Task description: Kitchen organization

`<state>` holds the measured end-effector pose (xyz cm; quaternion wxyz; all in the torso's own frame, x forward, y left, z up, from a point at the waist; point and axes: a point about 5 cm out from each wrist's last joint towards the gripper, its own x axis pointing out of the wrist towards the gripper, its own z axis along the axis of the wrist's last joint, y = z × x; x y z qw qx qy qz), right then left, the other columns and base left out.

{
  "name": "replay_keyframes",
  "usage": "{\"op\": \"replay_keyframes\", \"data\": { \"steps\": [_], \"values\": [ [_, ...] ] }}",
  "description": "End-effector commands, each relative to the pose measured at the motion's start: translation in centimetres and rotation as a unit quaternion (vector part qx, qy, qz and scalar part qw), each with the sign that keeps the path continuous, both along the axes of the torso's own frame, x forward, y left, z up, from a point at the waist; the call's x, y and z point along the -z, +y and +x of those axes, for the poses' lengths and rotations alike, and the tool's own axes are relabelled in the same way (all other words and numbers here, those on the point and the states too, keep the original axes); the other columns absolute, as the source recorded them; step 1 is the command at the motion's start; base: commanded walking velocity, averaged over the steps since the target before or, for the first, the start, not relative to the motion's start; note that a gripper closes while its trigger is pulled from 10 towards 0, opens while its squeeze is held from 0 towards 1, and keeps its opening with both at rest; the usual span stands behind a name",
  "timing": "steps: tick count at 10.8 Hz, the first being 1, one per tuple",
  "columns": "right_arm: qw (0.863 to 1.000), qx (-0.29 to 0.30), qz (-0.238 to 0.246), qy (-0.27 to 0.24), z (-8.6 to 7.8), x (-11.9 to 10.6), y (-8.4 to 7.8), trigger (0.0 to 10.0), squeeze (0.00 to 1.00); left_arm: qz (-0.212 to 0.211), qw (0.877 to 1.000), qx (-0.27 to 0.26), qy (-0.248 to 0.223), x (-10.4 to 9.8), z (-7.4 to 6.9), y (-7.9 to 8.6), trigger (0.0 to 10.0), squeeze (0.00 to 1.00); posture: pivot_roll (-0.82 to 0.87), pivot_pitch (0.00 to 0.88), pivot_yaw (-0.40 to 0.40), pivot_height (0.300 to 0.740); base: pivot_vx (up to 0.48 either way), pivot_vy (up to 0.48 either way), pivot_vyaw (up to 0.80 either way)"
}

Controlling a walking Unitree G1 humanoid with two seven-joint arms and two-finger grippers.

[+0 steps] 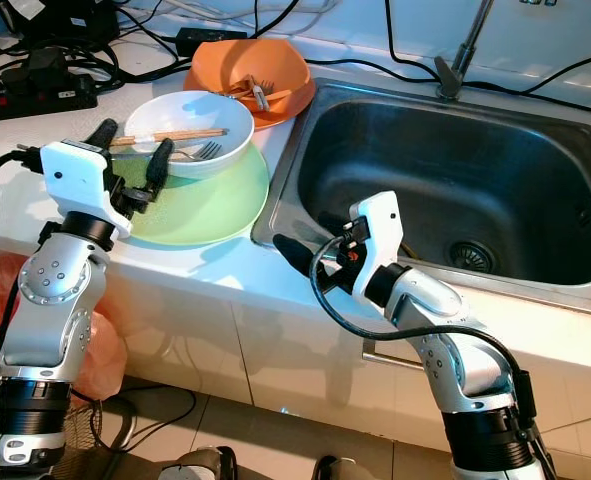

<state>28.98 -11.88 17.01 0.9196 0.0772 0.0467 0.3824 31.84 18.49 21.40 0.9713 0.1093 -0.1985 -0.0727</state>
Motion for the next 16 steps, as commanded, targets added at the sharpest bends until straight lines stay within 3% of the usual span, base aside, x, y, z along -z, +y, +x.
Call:
{"op": "replay_keyframes", "data": {
  "steps": [1, 11, 14, 16],
  "values": [
    [1.000, -0.009, -0.003, 0.000, -0.3, 0.0, 0.0, 10.0, 0.91, -0.006, 1.000, 0.004, 0.002, -0.1, 0.2, 0.0, 0.0, 0.00, 0.09, 0.127, -0.047, 0.740, 0.000, 0.000, 0.00],
    [1.000, -0.005, -0.004, -0.002, -0.2, 0.1, 0.3, 10.0, 0.80, -0.032, 0.999, 0.032, -0.006, -1.9, 0.7, -0.6, 0.0, 0.00, 0.10, 0.121, -0.040, 0.740, 0.000, 0.000, 0.00],
    [1.000, -0.004, -0.005, -0.004, -0.1, 0.1, 0.4, 10.0, 0.68, -0.055, 0.998, 0.039, 0.005, -2.7, 1.0, -0.7, 0.0, 0.00, 0.10, 0.120, -0.039, 0.740, 0.000, 0.000, 0.00],
    [1.000, -0.002, -0.004, -0.005, 0.0, 0.1, 0.4, 10.0, 0.64, -0.068, 0.996, 0.046, 0.037, -3.2, 1.6, -1.0, 0.0, 0.00, 0.10, 0.119, -0.038, 0.740, 0.000, 0.000, 0.00]
  ]
}}
